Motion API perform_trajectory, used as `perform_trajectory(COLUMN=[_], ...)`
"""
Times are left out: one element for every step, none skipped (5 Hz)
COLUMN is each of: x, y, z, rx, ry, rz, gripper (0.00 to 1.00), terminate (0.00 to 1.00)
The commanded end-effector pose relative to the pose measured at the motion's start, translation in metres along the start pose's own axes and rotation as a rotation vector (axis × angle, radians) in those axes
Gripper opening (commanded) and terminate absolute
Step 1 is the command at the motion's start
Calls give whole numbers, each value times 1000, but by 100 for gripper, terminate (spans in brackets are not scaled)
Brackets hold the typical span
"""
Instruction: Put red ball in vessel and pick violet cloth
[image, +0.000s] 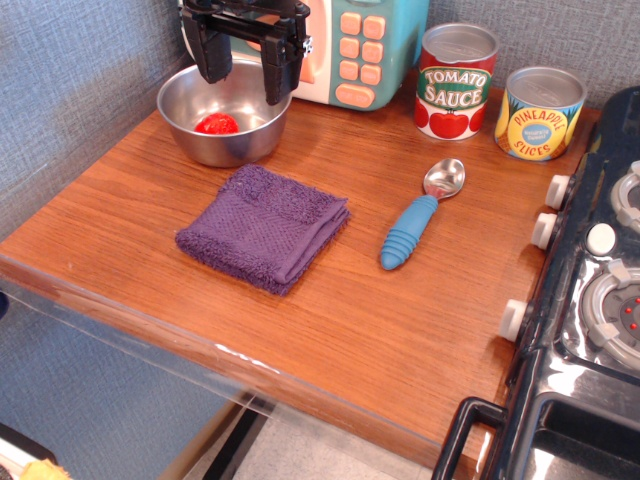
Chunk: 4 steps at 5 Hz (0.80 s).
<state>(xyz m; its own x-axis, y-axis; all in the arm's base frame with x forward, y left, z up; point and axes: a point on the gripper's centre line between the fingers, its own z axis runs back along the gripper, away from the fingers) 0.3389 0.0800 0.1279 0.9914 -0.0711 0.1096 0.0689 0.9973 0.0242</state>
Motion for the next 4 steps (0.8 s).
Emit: perform_trajectory(x=[0, -1, -10, -21], y=[0, -17, -29, -35], z=[0, -8, -18, -41], rx=[0, 6, -2, 37], ry=[0, 11, 33, 57], rz=[0, -40, -54, -25], gripper=[100, 100, 100, 100], terminate=[0, 0, 0, 0])
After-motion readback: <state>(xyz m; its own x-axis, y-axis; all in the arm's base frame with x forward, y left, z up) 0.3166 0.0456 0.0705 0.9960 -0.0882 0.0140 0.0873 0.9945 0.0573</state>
